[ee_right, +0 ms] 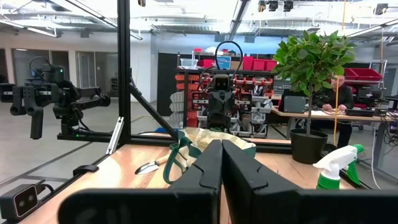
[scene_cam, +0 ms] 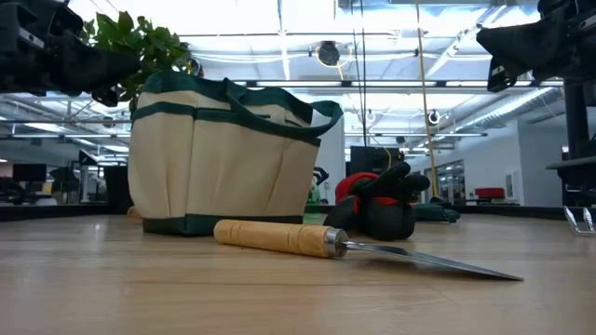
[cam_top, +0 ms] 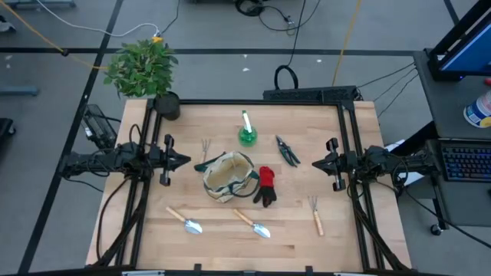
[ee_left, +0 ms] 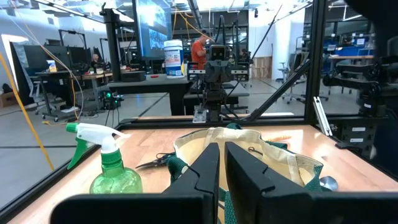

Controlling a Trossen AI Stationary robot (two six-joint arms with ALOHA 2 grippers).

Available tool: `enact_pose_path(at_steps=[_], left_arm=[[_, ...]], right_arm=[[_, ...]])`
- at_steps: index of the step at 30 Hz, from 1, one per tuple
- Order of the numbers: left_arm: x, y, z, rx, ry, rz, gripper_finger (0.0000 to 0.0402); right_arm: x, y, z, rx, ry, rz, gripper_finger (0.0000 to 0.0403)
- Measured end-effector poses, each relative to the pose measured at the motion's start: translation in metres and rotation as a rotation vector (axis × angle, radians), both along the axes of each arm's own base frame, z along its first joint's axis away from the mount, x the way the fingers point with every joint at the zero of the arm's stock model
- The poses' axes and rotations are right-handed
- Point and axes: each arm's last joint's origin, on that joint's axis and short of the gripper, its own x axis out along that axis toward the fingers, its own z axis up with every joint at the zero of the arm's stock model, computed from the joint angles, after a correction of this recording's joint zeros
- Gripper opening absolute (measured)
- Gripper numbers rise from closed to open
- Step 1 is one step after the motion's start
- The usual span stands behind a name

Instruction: Pick & Place Garden tools in Gardening bag

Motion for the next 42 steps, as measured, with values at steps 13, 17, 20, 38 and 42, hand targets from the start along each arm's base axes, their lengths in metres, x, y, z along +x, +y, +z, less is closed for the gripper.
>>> enact_pose_path(at_steps=[13,17,20,38,42], left_arm=[[0.0000,0.0000,0.0000,0.000,0.000,0.000,0.0033],[0.0000,0.0000,0.0000,0.000,0.000,0.000,0.0033],[0.0000,0.0000,0.0000,0.000,0.000,0.000,0.0033],[0.0000,0.0001,0.0003,0.050,-0.004,0.007,0.0033],[-0.0004,0.0001,0.0035,0.038,-0.037,0.007,0.0033]], right_arm=[[0.0000,0.0000,0.0001,0.000,-0.001,0.000,0.0000],[0.0000,0.0000,0.0000,0.000,0.000,0.000,0.0000],[0.0000,0.0000,0.0000,0.000,0.000,0.000,0.0000],[0.0000,-0.0001,0.0001,-0.021,-0.003,-0.006,0.0000],[-0.0003,-0.0001,0.0014,-0.103,-0.024,-0.024,0.0000]])
